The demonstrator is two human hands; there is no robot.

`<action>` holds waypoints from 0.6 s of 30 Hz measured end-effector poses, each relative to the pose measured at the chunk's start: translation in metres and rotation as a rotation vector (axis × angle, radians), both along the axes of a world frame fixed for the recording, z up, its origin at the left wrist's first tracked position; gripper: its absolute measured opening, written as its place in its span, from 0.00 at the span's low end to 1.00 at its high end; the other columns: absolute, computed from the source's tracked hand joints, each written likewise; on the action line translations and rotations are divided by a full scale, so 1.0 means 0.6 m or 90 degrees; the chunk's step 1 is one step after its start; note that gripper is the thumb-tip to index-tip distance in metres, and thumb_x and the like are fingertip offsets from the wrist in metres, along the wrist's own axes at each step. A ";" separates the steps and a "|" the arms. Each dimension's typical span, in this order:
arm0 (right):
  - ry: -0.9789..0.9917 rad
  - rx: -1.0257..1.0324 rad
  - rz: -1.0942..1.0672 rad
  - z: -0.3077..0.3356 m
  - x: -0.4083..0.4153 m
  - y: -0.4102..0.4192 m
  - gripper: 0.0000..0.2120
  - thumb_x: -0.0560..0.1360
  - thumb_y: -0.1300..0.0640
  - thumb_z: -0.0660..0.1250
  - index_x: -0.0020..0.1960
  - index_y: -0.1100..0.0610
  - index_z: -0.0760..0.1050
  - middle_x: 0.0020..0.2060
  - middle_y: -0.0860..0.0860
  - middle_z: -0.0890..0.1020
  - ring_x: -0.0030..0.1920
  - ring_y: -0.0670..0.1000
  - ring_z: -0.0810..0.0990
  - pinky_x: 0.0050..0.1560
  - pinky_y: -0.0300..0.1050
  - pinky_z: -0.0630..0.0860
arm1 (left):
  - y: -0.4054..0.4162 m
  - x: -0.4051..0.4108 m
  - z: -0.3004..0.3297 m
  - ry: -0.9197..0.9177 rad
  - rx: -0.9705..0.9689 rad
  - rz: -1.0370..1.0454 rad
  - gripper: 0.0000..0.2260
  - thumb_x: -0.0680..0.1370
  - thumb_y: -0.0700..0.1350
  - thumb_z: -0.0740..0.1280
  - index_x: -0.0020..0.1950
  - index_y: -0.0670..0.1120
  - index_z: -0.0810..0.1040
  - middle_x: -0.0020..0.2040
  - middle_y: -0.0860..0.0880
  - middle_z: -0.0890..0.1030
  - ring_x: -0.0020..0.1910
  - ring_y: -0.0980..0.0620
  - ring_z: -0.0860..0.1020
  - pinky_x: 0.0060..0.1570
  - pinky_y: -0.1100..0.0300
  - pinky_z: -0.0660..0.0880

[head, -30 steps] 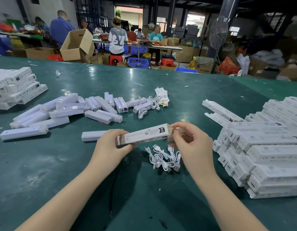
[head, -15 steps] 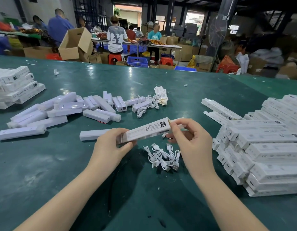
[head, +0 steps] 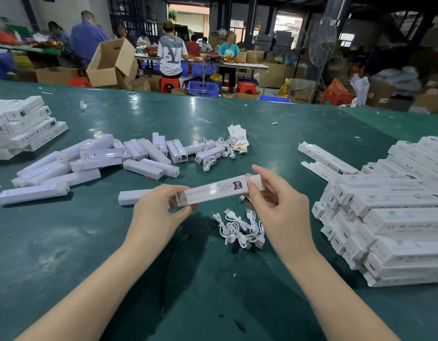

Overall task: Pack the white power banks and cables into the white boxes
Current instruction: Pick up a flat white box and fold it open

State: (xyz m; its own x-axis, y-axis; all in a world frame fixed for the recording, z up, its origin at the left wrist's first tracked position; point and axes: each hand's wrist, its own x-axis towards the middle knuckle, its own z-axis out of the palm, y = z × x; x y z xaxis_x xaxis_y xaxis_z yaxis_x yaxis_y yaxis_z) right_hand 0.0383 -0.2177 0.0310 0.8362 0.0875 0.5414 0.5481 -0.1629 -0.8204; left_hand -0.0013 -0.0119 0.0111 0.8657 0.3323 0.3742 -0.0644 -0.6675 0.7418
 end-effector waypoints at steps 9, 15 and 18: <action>0.056 0.113 0.106 0.004 -0.012 0.011 0.12 0.83 0.55 0.60 0.64 0.51 0.77 0.47 0.49 0.86 0.44 0.51 0.86 0.39 0.40 0.81 | -0.001 -0.001 0.002 -0.035 0.081 -0.015 0.12 0.69 0.47 0.77 0.50 0.60 0.83 0.41 0.60 0.79 0.42 0.63 0.73 0.41 0.71 0.67; 0.087 0.150 0.112 0.010 -0.016 0.015 0.13 0.82 0.57 0.61 0.64 0.47 0.77 0.50 0.42 0.85 0.42 0.54 0.86 0.37 0.39 0.80 | -0.002 -0.005 0.005 -0.065 0.153 -0.011 0.10 0.71 0.47 0.76 0.50 0.58 0.84 0.38 0.59 0.76 0.38 0.61 0.73 0.40 0.64 0.69; 0.092 0.152 0.099 0.011 -0.017 0.015 0.14 0.82 0.57 0.61 0.65 0.48 0.77 0.49 0.40 0.85 0.39 0.54 0.86 0.35 0.38 0.80 | -0.002 -0.004 0.004 -0.071 0.173 -0.003 0.10 0.71 0.47 0.75 0.51 0.56 0.84 0.39 0.59 0.76 0.38 0.62 0.73 0.39 0.64 0.69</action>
State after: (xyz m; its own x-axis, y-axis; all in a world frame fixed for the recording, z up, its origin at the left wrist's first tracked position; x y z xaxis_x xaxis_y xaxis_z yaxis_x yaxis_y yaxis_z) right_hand 0.0279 -0.2089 0.0377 0.8929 0.1046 0.4379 0.4257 0.1202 -0.8968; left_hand -0.0037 -0.0133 0.0137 0.8160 0.2026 0.5414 -0.1392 -0.8401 0.5243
